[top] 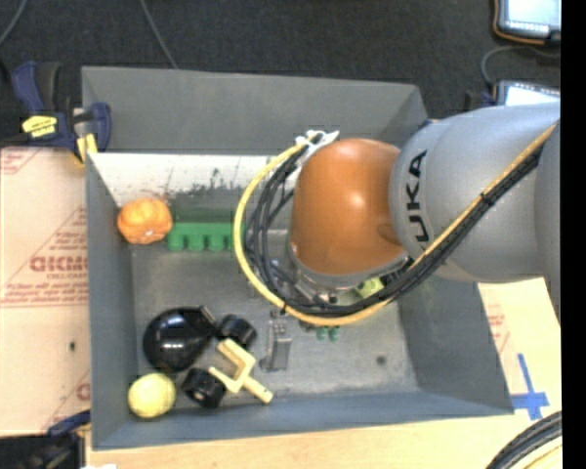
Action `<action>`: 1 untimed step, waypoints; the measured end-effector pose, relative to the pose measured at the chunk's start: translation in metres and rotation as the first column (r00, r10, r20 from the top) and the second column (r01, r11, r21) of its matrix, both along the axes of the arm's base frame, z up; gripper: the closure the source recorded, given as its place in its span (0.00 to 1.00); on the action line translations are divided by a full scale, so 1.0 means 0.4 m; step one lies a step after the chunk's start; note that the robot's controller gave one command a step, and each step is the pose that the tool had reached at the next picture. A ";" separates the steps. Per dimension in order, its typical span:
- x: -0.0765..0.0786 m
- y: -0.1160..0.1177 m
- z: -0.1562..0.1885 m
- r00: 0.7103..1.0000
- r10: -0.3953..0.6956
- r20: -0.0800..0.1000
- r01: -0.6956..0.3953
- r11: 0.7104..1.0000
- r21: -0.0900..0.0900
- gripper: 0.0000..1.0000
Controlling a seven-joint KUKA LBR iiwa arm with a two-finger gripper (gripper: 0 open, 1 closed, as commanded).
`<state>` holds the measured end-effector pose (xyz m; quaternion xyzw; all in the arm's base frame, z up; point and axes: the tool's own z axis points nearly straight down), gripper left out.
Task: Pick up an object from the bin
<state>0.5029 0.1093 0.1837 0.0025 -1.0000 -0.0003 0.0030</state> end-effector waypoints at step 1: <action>0.005 -0.001 0.011 1.000 -0.003 0.008 0.003 1.000 0.001 0.00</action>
Offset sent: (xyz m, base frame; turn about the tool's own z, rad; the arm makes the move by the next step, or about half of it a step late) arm 0.0090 0.0805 -0.0862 -0.2120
